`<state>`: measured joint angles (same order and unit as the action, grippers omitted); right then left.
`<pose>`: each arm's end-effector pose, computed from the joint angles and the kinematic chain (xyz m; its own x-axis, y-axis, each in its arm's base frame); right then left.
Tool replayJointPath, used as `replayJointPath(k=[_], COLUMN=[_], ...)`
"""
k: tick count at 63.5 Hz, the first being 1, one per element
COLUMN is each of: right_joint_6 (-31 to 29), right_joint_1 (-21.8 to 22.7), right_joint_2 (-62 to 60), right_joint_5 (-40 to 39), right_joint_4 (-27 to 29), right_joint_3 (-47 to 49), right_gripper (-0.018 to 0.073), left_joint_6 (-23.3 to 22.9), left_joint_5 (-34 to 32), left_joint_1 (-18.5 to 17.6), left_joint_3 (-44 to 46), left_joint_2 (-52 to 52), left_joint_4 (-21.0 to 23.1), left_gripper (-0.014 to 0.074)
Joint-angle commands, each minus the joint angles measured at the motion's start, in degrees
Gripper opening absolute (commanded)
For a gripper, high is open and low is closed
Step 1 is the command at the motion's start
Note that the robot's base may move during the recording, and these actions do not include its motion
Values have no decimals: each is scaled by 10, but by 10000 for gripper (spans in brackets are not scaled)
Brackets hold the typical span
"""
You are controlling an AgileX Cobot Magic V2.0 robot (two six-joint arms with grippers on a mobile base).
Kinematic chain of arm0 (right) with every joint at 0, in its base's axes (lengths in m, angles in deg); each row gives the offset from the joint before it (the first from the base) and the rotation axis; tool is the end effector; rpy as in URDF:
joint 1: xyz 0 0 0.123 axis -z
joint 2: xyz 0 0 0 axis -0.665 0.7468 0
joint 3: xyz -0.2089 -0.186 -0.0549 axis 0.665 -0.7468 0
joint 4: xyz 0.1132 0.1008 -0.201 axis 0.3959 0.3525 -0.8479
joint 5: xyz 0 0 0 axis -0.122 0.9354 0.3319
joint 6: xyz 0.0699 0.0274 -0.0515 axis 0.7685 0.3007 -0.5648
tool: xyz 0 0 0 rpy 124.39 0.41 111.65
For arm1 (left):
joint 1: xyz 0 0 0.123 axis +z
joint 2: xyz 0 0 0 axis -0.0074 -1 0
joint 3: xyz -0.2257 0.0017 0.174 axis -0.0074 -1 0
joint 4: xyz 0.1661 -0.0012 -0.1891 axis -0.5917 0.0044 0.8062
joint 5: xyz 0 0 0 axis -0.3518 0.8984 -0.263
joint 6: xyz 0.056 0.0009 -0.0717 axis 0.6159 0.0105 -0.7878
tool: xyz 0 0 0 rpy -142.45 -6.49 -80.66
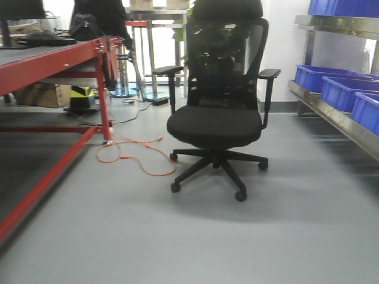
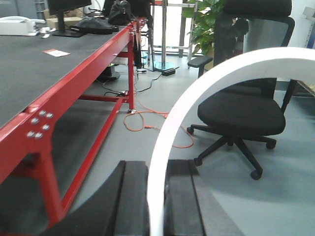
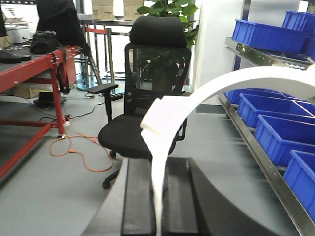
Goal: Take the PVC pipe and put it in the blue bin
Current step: 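Drive past the black office chair toward the blue bin shelves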
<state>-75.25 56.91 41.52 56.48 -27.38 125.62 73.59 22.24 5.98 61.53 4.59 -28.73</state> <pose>0.0604 -0.0073 0.3931 -0.0432 0.0208 -0.9989 0.1688 0.9856 0.0132 0.0908 0.0102 0.3412 -0.1375 -0.0049 -0.9905 -0.1095 0.9939 0.0103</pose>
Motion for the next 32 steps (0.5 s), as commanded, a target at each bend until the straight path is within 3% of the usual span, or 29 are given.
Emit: replayJointPath(k=[1,32], right_joint_6=[-2,-2], right_joint_1=[0,0], right_joint_2=[0,0], right_joint_5=[-14,-14], right_joint_4=[-2,-2], right_joint_3=[0,0], right_gripper=[-169,-169], left_joint_6=[-4,-4], left_joint_5=[-20,-21], left_joint_1=[0,0], left_joint_3=[0,0], left_joint_2=[4,4], left_joint_4=[5,5], left_gripper=[-111,-111])
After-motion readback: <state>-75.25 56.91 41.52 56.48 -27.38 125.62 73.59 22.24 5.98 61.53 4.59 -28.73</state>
